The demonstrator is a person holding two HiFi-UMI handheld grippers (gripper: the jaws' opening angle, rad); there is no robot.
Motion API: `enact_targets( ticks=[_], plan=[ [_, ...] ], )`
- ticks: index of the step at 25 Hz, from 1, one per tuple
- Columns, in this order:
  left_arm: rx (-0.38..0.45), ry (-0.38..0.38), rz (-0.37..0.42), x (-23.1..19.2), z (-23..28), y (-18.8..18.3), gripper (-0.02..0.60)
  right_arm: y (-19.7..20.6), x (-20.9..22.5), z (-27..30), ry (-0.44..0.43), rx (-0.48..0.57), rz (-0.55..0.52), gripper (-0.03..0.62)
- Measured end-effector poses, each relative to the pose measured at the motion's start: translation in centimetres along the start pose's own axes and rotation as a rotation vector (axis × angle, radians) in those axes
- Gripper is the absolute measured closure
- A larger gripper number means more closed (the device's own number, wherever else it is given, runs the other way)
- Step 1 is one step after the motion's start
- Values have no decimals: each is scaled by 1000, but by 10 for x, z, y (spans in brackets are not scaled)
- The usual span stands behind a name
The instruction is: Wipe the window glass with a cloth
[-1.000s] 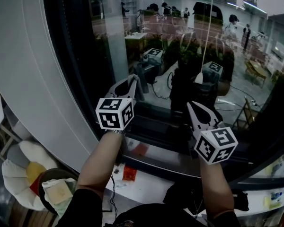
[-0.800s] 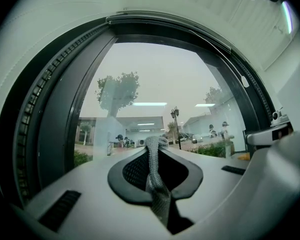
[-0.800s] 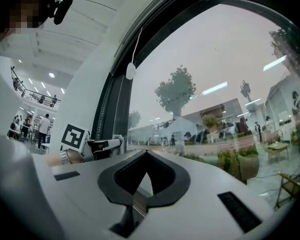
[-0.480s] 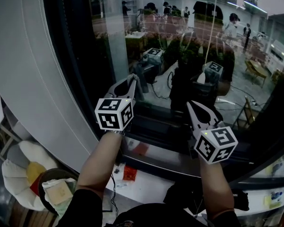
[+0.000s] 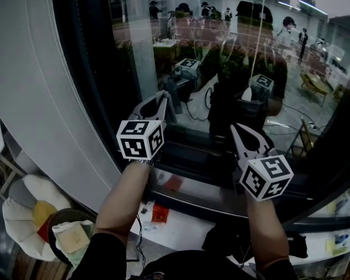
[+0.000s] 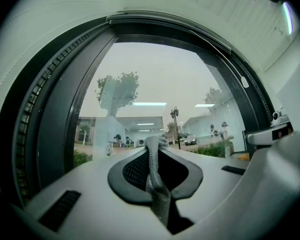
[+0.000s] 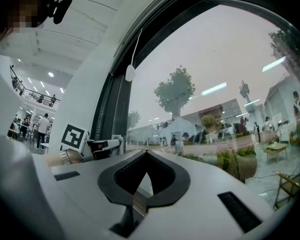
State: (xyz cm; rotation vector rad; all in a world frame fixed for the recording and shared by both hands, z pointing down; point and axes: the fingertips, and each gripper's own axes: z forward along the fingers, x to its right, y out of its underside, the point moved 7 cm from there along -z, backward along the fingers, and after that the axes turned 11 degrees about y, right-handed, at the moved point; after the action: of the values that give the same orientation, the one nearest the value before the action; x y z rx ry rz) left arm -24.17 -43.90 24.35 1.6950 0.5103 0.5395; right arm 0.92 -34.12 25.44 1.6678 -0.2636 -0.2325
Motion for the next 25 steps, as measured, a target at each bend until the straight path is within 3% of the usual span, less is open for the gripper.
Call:
enact_targets(
  ticks=[14, 25],
  plan=[
    [5, 24, -2, 3, -2, -2, 548, 2, -1, -2, 16, -6, -8, 568],
    [69, 65, 38, 13, 2, -40, 548, -2, 3, -4, 36, 9, -13, 568]
  ],
)
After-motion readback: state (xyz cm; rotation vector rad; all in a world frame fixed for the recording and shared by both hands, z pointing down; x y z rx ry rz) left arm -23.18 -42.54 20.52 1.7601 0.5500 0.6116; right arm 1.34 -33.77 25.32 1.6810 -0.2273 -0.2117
